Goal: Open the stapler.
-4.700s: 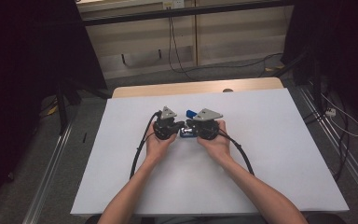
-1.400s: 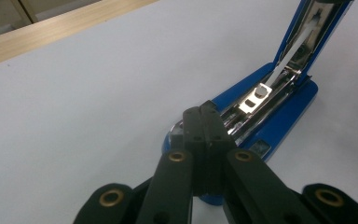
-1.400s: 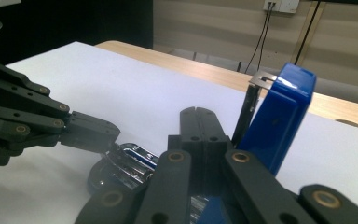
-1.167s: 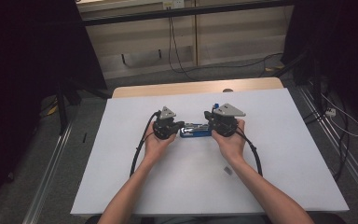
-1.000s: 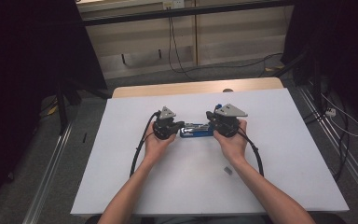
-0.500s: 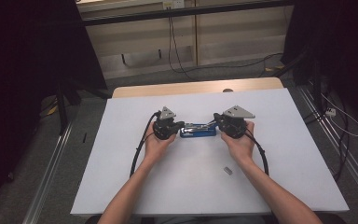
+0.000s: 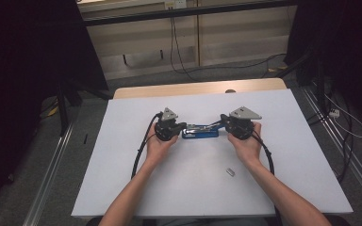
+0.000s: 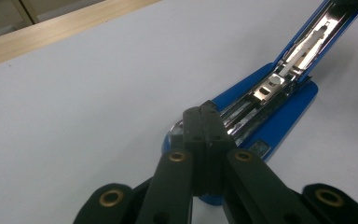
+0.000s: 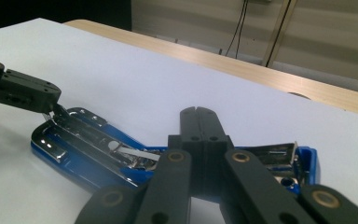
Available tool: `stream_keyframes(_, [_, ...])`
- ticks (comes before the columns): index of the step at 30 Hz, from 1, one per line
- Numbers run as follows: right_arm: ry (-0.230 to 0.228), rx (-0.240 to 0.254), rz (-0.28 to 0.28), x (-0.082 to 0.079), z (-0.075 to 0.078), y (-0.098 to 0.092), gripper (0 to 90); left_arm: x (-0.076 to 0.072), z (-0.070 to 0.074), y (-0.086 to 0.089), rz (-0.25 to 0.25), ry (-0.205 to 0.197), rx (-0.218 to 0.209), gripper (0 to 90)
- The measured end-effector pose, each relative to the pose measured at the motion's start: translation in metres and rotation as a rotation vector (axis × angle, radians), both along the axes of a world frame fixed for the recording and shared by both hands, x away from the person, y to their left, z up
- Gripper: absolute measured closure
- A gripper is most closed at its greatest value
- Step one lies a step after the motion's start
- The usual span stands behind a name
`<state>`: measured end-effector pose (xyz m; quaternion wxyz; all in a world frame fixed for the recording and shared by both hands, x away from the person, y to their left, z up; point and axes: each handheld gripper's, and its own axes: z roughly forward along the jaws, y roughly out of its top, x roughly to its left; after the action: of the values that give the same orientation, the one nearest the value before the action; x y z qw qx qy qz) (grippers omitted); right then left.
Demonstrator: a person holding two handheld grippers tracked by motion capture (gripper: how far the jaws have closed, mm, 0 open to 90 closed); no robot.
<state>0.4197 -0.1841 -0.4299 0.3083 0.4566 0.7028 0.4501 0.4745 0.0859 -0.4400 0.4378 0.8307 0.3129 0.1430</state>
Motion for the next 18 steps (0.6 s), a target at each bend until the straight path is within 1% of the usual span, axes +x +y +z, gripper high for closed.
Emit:
stream_keyframes(1, [0.005,0.002,-0.002,0.0,0.0,-0.001,90.0,0.0,0.0,0.0,-0.001,0.001,0.0,90.0])
stream_keyframes(8, [-0.005,-0.004,-0.016,-0.002,0.003,-0.011,90.0,0.0,0.0,0.0,-0.003,-0.005,0.009,90.0])
stream_keyframes(11, [0.0,-0.006,-0.019,-0.003,0.002,-0.015,90.0,0.0,0.0,0.0,-0.001,-0.002,0.0,90.0])
stream_keyframes(16, [0.006,-0.002,-0.027,-0.004,-0.001,-0.02,90.0,0.0,0.0,0.0,-0.005,-0.007,0.006,90.0])
stream_keyframes(18, [0.009,-0.007,-0.026,-0.005,-0.002,-0.021,90.0,0.0,0.0,0.0,-0.002,0.0,0.002,90.0])
